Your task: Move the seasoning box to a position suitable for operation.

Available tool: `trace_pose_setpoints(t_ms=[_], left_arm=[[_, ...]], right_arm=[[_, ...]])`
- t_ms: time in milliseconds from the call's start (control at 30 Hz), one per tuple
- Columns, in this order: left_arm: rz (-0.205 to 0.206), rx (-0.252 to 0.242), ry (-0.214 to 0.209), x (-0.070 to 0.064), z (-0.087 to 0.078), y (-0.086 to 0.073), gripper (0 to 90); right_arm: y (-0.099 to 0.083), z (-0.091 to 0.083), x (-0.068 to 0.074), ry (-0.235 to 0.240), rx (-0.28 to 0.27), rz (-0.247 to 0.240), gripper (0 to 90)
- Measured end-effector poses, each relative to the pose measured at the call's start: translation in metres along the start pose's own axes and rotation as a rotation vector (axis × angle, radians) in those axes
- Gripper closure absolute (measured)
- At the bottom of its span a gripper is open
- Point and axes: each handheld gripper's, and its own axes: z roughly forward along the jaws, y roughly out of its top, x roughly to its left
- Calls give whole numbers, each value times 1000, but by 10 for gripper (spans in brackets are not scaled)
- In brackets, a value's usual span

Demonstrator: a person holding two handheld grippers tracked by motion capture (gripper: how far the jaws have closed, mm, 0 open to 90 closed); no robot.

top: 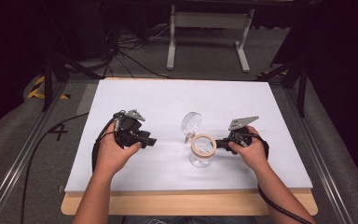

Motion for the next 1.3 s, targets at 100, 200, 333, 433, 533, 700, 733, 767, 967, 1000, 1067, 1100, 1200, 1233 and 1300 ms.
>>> trace_pose_setpoints(t_ms=[100, 200, 333, 433, 533, 700, 733, 767, 967, 1000, 1067, 1100, 1200, 1233, 1300], left_arm=[[1, 4, 1, 1, 0, 0, 588], [-4, 2, -5, 0, -1, 0, 591], [-1, 6, -6, 1, -1, 0, 591], [2, 2, 0, 1, 0, 0, 591], [-4, 3, -3, 2, 1, 0, 591], [-16, -7, -10, 3, 0, 1, 601], [-12, -5, -10, 4, -1, 1, 602], [-16, -14, -12, 4, -1, 1, 603], [-15, -14, -22, 5, 2, 7, 607], [-14, -19, -23, 5, 3, 7, 608], [-9, -15, -23, 6, 3, 9, 611], [-9, -18, -28, 6, 4, 10, 613], [-2, -19, -31, 6, 6, 12, 619], [-2, -20, -32, 5, 6, 13, 621], [1, -19, -34, 6, 7, 14, 625]], right_arm=[[0, 2, 1, 8, 0, -2, 897], [1, 4, 3, 2, 8, -9, 899], [1, 4, 3, 0, 10, -7, 900], [2, 3, 5, -7, 15, -15, 900], [2, 3, 6, -2, 25, -17, 900], [2, 2, 9, 1, 40, -34, 900], [2, 1, 10, 6, 46, -27, 900], [2, 1, 11, 7, 47, -29, 900], [0, -1, 18, 17, 58, -37, 900], [-1, -1, 20, 20, 59, -38, 900], [-1, -1, 23, 26, 64, -42, 900], [-1, -1, 25, 26, 66, -42, 900], [-1, -1, 30, 34, 76, -55, 900], [-1, -1, 31, 36, 79, -59, 900], [-1, 0, 34, 44, 83, -65, 900]])
